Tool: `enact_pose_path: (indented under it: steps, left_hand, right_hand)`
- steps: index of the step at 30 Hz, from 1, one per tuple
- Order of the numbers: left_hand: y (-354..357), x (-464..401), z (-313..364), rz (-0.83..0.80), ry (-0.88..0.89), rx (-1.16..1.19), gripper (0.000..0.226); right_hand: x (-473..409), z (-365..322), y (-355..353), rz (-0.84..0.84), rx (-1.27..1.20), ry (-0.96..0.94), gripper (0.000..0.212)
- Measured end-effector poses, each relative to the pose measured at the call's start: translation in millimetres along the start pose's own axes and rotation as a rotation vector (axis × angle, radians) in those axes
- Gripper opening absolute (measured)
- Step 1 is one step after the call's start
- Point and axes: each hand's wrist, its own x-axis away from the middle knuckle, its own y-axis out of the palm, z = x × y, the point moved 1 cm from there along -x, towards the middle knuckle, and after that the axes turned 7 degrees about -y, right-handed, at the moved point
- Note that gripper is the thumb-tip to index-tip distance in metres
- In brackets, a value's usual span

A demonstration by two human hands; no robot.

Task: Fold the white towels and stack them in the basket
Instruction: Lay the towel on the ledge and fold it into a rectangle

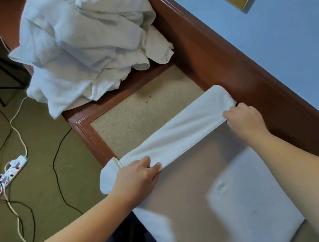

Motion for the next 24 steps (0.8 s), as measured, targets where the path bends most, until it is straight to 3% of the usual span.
enact_pose_path:
  steps: [3,5,9,10,12,14,17,20,24]
  left_hand:
    - [17,10,27,-0.053,-0.019,-0.042,0.012]
    - [33,15,38,-0.097,-0.046,-0.082,0.019]
    - [64,28,44,-0.212,-0.134,-0.123,0.037]
    - [68,31,46,-0.227,-0.155,-0.121,0.038]
    - [73,31,50,-0.236,-0.174,-0.099,0.035]
    - [78,24,55,-0.236,-0.187,-0.091,0.03]
    - [86,7,62,-0.223,-0.227,-0.143,0.017]
    - [91,-4,67,-0.23,-0.207,-0.14,0.011]
    - [84,-2,81,-0.308,-0.031,-0.067,0.037]
  right_hand:
    - [34,1,10,-0.023,-0.043,0.088,0.018]
    - [50,-3,14,-0.07,-0.193,0.244,0.017]
    - [59,-27,23,-0.194,-0.805,0.748,0.023]
    - [56,-33,30,-0.169,-0.997,0.904,0.035]
    - [48,-41,43,0.038,-1.33,1.255,0.059]
    - [41,-45,57,0.273,-1.619,1.554,0.068]
    - [32,-51,60,0.32,-1.73,1.631,0.054]
    - [30,-52,62,0.308,-1.638,1.558,0.012]
    - [35,-45,56,0.368,-1.538,1.549,0.008]
